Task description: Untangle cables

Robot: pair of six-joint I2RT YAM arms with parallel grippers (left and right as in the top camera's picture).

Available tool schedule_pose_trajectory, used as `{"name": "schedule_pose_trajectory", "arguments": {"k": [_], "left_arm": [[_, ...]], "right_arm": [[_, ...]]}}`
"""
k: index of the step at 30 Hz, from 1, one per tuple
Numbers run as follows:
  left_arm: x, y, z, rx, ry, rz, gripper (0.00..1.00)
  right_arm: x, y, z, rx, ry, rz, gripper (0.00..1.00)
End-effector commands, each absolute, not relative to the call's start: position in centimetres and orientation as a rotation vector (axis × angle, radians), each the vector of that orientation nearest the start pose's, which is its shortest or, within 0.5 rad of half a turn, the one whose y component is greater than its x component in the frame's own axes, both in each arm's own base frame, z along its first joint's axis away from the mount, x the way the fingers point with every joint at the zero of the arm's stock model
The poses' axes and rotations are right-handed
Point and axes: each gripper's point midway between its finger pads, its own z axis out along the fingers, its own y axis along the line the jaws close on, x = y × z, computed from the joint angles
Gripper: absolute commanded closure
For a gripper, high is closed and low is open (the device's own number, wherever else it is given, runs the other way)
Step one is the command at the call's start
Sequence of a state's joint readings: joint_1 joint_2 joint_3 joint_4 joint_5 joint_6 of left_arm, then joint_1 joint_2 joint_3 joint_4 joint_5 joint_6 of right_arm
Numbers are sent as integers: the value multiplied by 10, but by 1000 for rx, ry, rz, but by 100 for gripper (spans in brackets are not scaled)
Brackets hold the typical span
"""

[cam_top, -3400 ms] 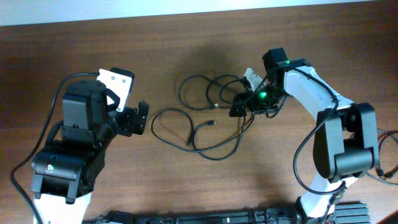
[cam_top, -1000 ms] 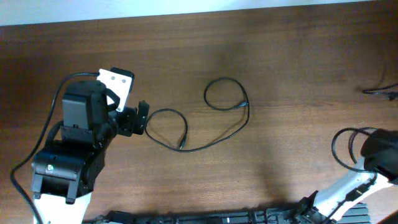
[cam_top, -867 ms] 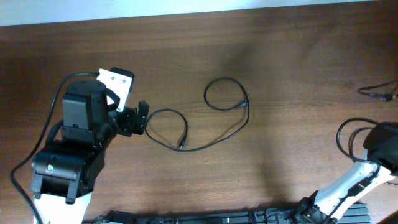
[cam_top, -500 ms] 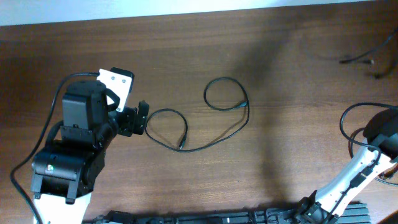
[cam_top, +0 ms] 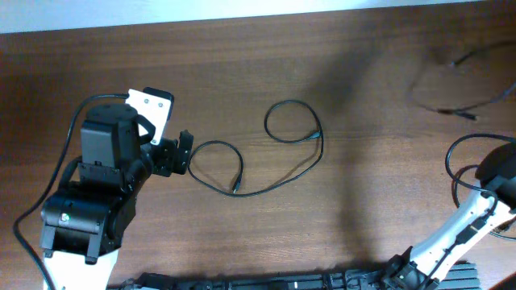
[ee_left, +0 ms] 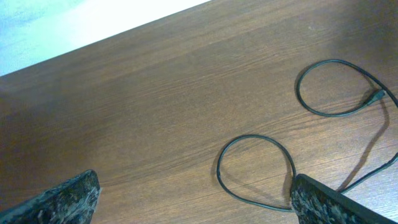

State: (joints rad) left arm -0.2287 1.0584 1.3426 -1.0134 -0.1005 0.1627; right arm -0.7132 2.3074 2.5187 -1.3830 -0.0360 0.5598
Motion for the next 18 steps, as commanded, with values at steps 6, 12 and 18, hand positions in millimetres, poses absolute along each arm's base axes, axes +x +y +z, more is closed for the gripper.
{"name": "schedule_pose_trajectory", "arguments": {"k": [6, 12, 18], "left_arm": [[287, -50, 311, 382, 2253, 66, 1], [287, -50, 310, 382, 2254, 66, 1], [287, -50, 310, 382, 2254, 66, 1]], "right_arm": [[316, -386, 189, 1808, 2192, -281, 55], [319, -374, 185, 1724, 2303, -208, 1], [370, -309, 189, 1121, 2574, 250, 1]]}}
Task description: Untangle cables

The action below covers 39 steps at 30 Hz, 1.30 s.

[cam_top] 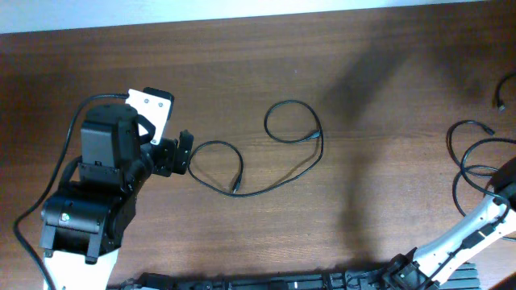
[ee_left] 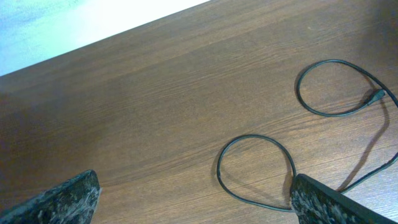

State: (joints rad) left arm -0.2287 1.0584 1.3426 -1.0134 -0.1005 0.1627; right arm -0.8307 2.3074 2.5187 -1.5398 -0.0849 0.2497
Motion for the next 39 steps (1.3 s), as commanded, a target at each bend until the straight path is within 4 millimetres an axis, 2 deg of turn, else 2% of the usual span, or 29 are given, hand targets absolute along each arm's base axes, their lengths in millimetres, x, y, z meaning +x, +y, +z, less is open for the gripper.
{"name": "schedule_pose_trajectory", "arguments": {"k": [1, 2, 4, 5, 6, 8, 12, 14, 15, 17, 18, 20, 21, 24, 26, 30, 31, 32, 33, 34, 37, 39], "left_arm": [[287, -50, 310, 382, 2254, 66, 1], [287, -50, 310, 382, 2254, 66, 1], [287, -50, 311, 382, 2253, 66, 1], [287, -50, 310, 382, 2254, 66, 1], [287, -50, 310, 382, 2254, 66, 1], [287, -50, 311, 382, 2253, 66, 1], [287, -50, 310, 382, 2254, 66, 1], [287, -50, 310, 382, 2254, 66, 1], [287, -50, 311, 382, 2253, 66, 1], [287, -50, 310, 382, 2254, 66, 1], [287, -50, 311, 382, 2253, 66, 1], [287, -50, 311, 382, 2253, 66, 1], [287, -50, 310, 382, 2254, 66, 1], [287, -50, 311, 382, 2253, 66, 1], [287, -50, 311, 382, 2253, 66, 1], [287, -50, 311, 382, 2253, 66, 1], [287, -50, 310, 382, 2254, 66, 1], [287, -50, 311, 382, 2253, 66, 1], [287, -50, 310, 382, 2254, 66, 1], [287, -50, 310, 382, 2254, 66, 1], [287, -50, 310, 382, 2254, 66, 1], [287, -50, 311, 382, 2253, 66, 1]], "right_arm": [[379, -297, 191, 1040, 2588, 304, 1], [393, -275, 194, 901, 2612, 379, 1], [410, -240, 195, 780, 2650, 459, 1], [420, -210, 197, 719, 2678, 535, 1], [424, -192, 197, 683, 2698, 580, 1], [431, -137, 197, 568, 2788, 653, 1], [447, -57, 196, 426, 2868, 703, 1], [449, -28, 194, 375, 2910, 679, 1], [449, -11, 189, 367, 2962, 577, 1], [447, 15, 185, 300, 2999, 542, 1], [442, 41, 179, 226, 3042, 550, 1], [429, 65, 162, 169, 3126, 558, 1], [413, 81, 144, 135, 3215, 561, 1], [377, 96, 108, 134, 3397, 554, 1], [364, 100, 92, 133, 3458, 546, 1], [363, 110, 75, 146, 3461, 515, 1], [363, 109, 72, 165, 3465, 459, 1], [361, 104, 68, 200, 3474, 319, 1], [362, 104, 68, 200, 3462, 229, 1], [364, 112, 76, 156, 3417, 176, 1], [366, 140, 112, 38, 3286, 203, 1], [361, 146, 131, 8, 3235, 169, 1]]}}
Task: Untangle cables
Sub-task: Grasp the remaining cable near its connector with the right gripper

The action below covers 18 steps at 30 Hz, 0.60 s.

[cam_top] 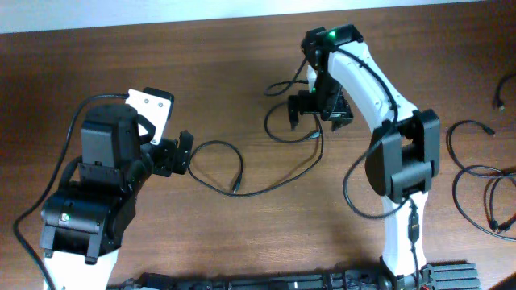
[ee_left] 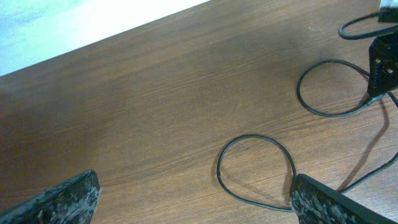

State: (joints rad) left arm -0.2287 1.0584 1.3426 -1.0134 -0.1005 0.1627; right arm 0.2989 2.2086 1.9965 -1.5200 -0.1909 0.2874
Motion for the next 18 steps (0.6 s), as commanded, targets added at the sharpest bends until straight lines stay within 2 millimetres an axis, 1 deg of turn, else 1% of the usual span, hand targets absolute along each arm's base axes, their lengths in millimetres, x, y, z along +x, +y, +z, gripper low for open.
{"name": "schedule_pose_trajectory", "arguments": {"k": [1, 3, 4, 6, 7, 10, 11, 12, 14, 15, 17, 18], "left_arm": [[287, -50, 310, 382, 2254, 66, 1], [287, -50, 311, 382, 2253, 66, 1], [287, -50, 310, 382, 2254, 66, 1], [287, -50, 310, 382, 2254, 66, 1], [287, -50, 311, 382, 2253, 66, 1], [287, -50, 311, 382, 2253, 66, 1], [287, -50, 311, 382, 2253, 66, 1], [287, -50, 311, 382, 2253, 66, 1], [287, -50, 310, 382, 2254, 66, 1], [287, -50, 310, 382, 2254, 66, 1], [287, -50, 311, 382, 2253, 66, 1], [287, -50, 311, 382, 2253, 66, 1]], "right_arm": [[359, 148, 138, -8, 3213, 147, 1], [354, 151, 144, -13, 3194, 122, 1], [347, 154, 142, -36, 3193, 119, 1], [336, 154, 126, -6, 3197, 118, 1], [326, 151, 112, 40, 3204, 122, 1], [301, 142, 84, 165, 3218, 124, 1], [292, 141, 74, 217, 3219, 139, 1], [282, 143, 61, 239, 3217, 198, 1], [274, 150, 44, 239, 3206, 301, 1], [271, 150, 33, 237, 3203, 317, 1], [266, 149, 19, 236, 3196, 328, 0], [264, 149, 12, 234, 3191, 344, 2]]}}
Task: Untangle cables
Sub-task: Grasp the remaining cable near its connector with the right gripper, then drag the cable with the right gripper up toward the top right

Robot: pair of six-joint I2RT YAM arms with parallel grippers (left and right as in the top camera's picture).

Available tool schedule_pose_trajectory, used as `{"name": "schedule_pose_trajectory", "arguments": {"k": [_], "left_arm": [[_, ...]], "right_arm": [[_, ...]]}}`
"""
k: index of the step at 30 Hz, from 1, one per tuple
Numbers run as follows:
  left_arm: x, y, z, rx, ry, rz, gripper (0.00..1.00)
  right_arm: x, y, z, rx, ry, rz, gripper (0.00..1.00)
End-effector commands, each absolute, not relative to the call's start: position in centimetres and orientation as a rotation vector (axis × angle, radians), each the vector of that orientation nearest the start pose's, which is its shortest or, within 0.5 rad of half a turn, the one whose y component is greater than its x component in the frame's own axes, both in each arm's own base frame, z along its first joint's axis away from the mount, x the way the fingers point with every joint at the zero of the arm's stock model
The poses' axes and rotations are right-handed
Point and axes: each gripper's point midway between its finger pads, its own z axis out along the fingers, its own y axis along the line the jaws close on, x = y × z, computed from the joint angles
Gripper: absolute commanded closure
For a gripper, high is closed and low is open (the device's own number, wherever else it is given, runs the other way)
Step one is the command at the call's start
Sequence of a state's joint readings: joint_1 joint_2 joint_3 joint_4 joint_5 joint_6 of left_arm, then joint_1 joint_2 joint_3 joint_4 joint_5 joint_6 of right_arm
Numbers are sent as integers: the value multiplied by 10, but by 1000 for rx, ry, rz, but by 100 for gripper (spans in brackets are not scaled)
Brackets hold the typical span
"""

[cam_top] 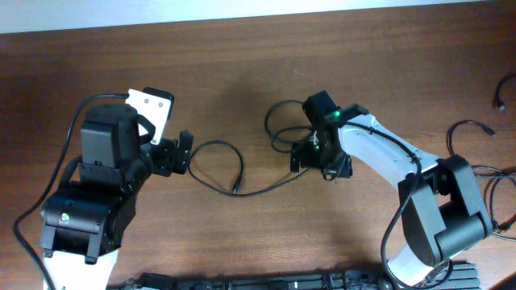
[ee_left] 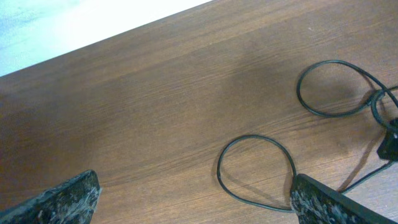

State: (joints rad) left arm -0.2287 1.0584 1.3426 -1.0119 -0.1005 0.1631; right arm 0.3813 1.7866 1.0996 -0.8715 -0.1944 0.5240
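Observation:
A thin black cable (cam_top: pixel 266 188) lies mid-table in two loops, a left loop (ee_left: pixel 218 169) and a right loop (ee_left: pixel 297 90). My left gripper (cam_top: pixel 179 153) rests at the left loop's edge, open wide, and its fingers (ee_left: pixel 62 199) flank the loop without touching it. My right gripper (cam_top: pixel 317 161) sits low on the cable just below the right loop, where the cable bunches into a small extra curl. Its jaws are hidden under the wrist. A dark part of the right gripper (ee_left: pixel 388 146) shows in the left wrist view.
More black cables (cam_top: pixel 472 126) lie at the far right edge, with one end (cam_top: pixel 501 89) near the upper right. The right arm (cam_top: pixel 387 157) stretches from the front right across the table. The table's far edge (ee_left: pixel 124 28) runs behind the loops.
The right gripper has moved from over the top of the right loop to the cable stretch just below it, nearer the front. The right loop now looks pushed together. The left arm is unchanged.
At first the right arm was at the far right edge with cables blurred near the upper right corner. Then those cables lay at the right edge. Later the arm reached over the right loop of the middle cable, and now sits on the cable below it. The left gripper stayed open throughout.

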Motion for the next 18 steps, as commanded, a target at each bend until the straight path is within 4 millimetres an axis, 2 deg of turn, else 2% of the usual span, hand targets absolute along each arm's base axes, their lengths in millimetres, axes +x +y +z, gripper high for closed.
{"name": "schedule_pose_trajectory", "arguments": {"k": [1, 6, 9, 10, 11, 13, 14, 18], "left_arm": [[287, -50, 311, 382, 2253, 66, 1], [287, -50, 310, 382, 2254, 66, 1], [287, -50, 310, 382, 2254, 66, 1], [287, -50, 310, 382, 2254, 66, 1], [287, -50, 310, 382, 2254, 66, 1], [287, -50, 310, 382, 2254, 66, 1], [287, -50, 310, 382, 2254, 66, 1], [287, -50, 311, 382, 2253, 66, 1]], "right_arm": [[263, 150, 9, 232, 3187, 358, 3], [274, 155, 2, 214, 3122, 397, 19], [294, 163, 5, 192, 3037, 448, 32], [301, 166, 6, 185, 3008, 464, 42], [306, 168, 8, 179, 2982, 477, 60], [312, 170, 10, 173, 2956, 491, 89], [314, 171, 10, 171, 2949, 493, 96], [315, 170, 10, 171, 2944, 486, 96]]}}
